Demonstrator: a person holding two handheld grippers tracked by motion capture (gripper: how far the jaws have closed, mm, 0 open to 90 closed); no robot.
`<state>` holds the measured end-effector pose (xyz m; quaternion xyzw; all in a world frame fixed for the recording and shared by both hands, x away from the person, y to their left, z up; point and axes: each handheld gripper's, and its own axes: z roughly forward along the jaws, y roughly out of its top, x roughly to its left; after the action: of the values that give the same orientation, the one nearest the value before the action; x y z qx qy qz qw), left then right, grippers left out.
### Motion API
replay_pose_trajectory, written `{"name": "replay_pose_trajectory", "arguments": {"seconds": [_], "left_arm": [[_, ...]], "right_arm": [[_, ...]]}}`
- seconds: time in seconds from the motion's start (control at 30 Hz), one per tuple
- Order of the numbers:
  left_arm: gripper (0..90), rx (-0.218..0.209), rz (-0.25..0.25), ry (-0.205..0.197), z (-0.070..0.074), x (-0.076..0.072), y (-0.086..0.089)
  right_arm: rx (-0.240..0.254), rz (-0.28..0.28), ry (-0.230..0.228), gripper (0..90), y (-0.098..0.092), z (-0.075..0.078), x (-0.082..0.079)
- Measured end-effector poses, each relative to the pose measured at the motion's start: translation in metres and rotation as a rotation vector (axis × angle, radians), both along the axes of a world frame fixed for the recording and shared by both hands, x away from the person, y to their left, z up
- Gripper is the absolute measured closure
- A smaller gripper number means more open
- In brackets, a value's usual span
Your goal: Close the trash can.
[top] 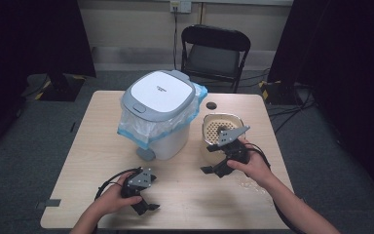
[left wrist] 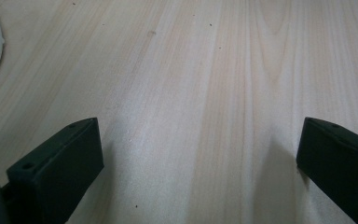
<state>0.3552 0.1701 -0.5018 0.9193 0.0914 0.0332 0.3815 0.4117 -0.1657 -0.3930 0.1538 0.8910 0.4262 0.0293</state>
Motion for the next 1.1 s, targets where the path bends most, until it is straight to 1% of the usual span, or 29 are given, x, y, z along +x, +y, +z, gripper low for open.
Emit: {"name": "replay_pose_trajectory", "arguments": {"seconds": [0.07,0.13,0.23,0.37,0.43,0.53,0.8,0.97,1.1], "left_arm": [[0.0,0.000,0.002,-0.001,0.000,0.000,0.000],[0.0,0.000,0.000,0.000,0.000,0.000,0.000],[0.0,0.000,0.003,-0.002,0.000,0.000,0.000],[0.0,-0.001,0.003,-0.001,0.000,0.000,0.000],[0.0,0.000,0.000,0.000,0.000,0.000,0.000],[0.0,-0.001,0.003,-0.001,0.000,0.000,0.000],[0.0,-0.001,0.003,-0.001,0.000,0.000,0.000],[0.0,0.000,0.000,0.000,0.000,0.000,0.000],[0.0,-0.001,0.003,0.000,0.000,0.000,0.000]], "right_arm": [[0.000,0.000,0.005,14.7,0.000,-0.005,-0.002],[-0.004,0.005,-0.003,14.7,-0.001,-0.009,-0.004],[-0.004,0.018,0.006,14.7,0.000,-0.015,-0.008],[-0.015,0.031,0.021,14.7,0.000,-0.023,-0.013],[-0.023,0.036,0.024,14.7,0.000,-0.027,-0.015],[-0.023,0.039,0.036,14.7,0.001,-0.034,-0.017],[-0.038,0.054,0.031,14.7,0.004,-0.051,-0.023],[-0.048,0.054,0.036,14.7,0.006,-0.063,-0.025],[-0.062,0.054,0.022,14.7,0.006,-0.071,-0.027]]}}
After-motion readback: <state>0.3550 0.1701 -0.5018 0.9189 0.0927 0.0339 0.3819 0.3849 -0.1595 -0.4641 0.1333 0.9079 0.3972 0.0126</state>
